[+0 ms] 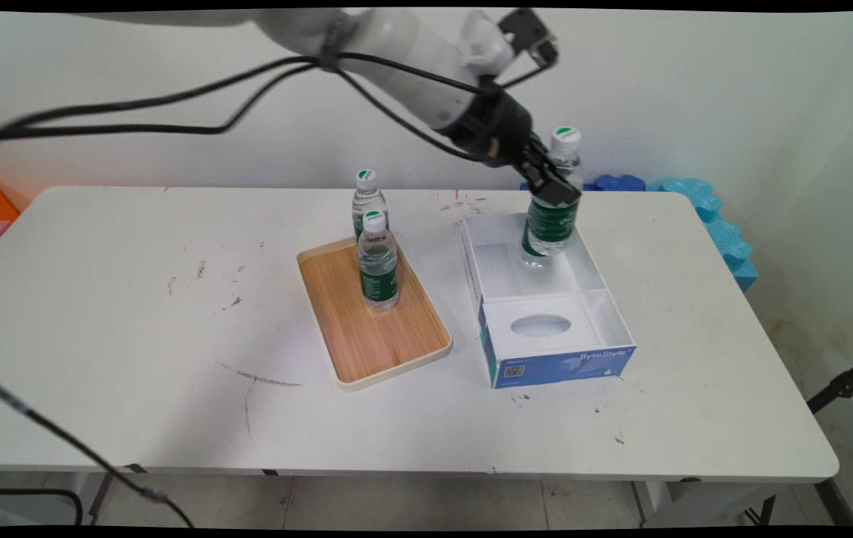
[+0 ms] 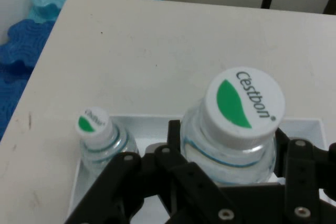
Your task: Place the picked object on the tray
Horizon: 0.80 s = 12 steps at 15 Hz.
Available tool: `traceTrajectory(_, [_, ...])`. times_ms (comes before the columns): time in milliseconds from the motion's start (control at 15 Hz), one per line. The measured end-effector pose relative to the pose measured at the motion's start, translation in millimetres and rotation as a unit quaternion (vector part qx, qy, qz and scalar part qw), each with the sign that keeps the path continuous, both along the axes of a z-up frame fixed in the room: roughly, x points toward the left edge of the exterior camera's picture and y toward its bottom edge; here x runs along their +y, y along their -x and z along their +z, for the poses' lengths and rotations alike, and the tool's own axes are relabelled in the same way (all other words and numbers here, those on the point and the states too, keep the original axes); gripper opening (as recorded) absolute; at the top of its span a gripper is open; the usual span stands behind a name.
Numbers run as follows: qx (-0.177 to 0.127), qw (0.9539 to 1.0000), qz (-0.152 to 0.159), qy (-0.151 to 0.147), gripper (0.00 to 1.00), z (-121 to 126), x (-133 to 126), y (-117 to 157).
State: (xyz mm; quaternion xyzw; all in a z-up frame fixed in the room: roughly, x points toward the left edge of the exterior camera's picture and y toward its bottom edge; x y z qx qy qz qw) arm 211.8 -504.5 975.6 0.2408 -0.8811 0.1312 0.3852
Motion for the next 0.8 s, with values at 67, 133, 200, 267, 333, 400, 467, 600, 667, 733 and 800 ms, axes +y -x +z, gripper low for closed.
traceTrajectory(67, [0.001,1.0,-0.001,0.001,0.0,3.3,7.9,-9.6])
traceTrajectory(133, [0.001,1.0,-0.002,0.001,0.0,5.2,17.4,-21.1])
traceTrajectory(200, [0.001,1.0,-0.003,0.001,0.0,6.0,26.9,-33.0])
traceTrajectory(267, [0.0,1.0,-0.006,0.0,0.0,5.3,36.4,-44.7])
traceTrajectory(333, [-0.001,1.0,-0.008,0.0,0.0,4.1,44.4,-54.4])
traceTrajectory(400, [-0.002,0.9999,-0.012,-0.001,0.0,2.3,53.6,-65.1])
traceTrajectory(467, [-0.004,0.9999,-0.014,-0.002,0.0,0.2,61.3,-74.3])
traceTrajectory(600, [-0.007,0.9998,-0.02,-0.005,0.0,-6.5,78.0,-94.0])
traceTrajectory(667, [-0.009,0.9997,-0.022,-0.007,0.0,-10.1,85.0,-102.3])
traceTrajectory(733, [-0.011,0.9996,-0.025,-0.009,0.0,-14.7,92.8,-111.6])
traceTrajectory(800, [-0.014,0.9995,-0.027,-0.01,0.0,-19.0,99.2,-119.5])
